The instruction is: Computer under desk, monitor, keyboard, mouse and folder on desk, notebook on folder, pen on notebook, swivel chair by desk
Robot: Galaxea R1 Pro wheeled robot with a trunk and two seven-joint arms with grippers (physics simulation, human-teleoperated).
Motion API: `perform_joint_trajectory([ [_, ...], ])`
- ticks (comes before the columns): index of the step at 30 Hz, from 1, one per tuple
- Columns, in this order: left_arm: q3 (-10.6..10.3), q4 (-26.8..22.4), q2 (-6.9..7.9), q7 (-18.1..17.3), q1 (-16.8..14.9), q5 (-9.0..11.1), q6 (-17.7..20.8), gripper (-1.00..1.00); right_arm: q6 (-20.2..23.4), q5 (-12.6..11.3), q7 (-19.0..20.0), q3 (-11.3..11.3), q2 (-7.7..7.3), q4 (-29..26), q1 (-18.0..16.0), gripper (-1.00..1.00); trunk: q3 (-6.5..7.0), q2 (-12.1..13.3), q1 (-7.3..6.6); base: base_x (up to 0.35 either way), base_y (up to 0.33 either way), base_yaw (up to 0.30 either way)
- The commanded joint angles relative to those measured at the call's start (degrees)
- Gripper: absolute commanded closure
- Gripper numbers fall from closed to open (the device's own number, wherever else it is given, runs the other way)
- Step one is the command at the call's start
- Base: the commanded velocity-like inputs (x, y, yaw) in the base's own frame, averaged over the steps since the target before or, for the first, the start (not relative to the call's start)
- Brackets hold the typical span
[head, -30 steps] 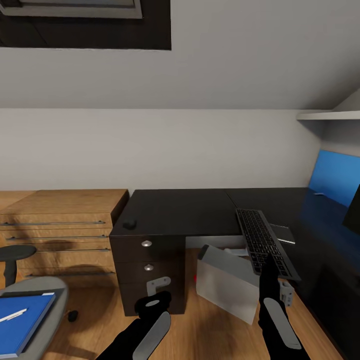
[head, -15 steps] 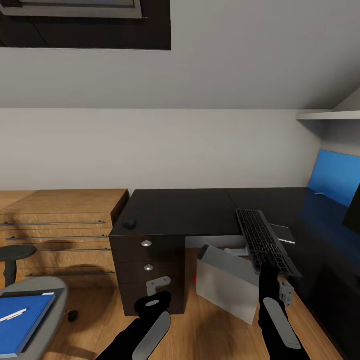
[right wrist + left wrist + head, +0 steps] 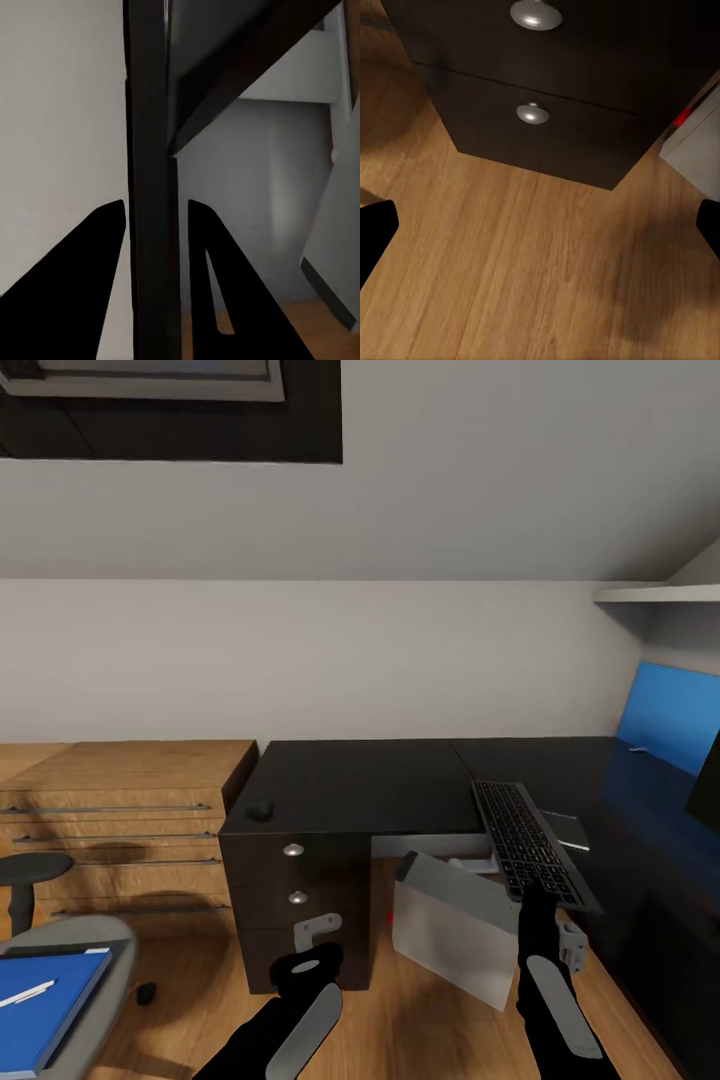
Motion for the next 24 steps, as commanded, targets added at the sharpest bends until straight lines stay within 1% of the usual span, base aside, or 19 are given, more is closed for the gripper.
perform_joint_trajectory([
  [1, -0.1, -0.1, 0.03, 0.4, -0.1, 0.2, 0.3, -1.00, -0.1, -0.7, 0.0, 0.0, 0.02, 0.0, 0.0, 1.00, 0.12, 0.4, -0.23, 0.000, 0.000, 0.000],
  [17, -0.2, 0.5, -0.06, 0.4, -0.1, 0.1, 0.3, -1.00, 0.7, -0.2, 0.1, 0.2, 0.03, -0.4, 0.0, 1.00, 2.99, 6.8, -3.75, 0.000, 0.000, 0.000],
  [19, -0.2, 0.6, -0.06, 0.4, -0.1, 0.1, 0.3, -1.00, 0.7, 0.3, 0.2, 0.3, 0.05, -0.8, 0.1, 1.00, 3.35, 7.6, -4.18, 0.000, 0.000, 0.000],
  [21, -0.2, 0.6, -0.06, 0.4, 0.0, 0.1, 0.3, -1.00, 0.6, 0.8, 0.2, 1.0, 0.08, -2.0, 0.1, 1.00, 3.71, 8.4, -4.62, 0.000, 0.000, 0.000],
  [22, -0.2, 0.6, -0.06, 0.4, 0.0, 0.1, 0.3, -1.00, 0.6, 1.1, 0.2, 1.7, 0.13, -3.3, 0.2, 1.00, 3.89, 8.8, -4.84, 0.000, 0.000, 0.000],
  [23, -0.2, 0.6, -0.06, 0.4, -0.1, 0.1, 0.3, -1.00, 0.5, 1.4, 0.2, 3.0, 0.17, -6.0, 0.5, 1.00, 4.07, 9.2, -5.06, 0.000, 0.000, 0.000],
  [24, -0.2, 0.6, -0.06, 0.4, -0.1, 0.1, 0.3, -1.00, 0.5, 1.5, 0.1, 3.7, 0.18, -8.0, 1.0, 1.00, 4.25, 9.6, -5.28, 0.000, 0.000, 0.000],
])
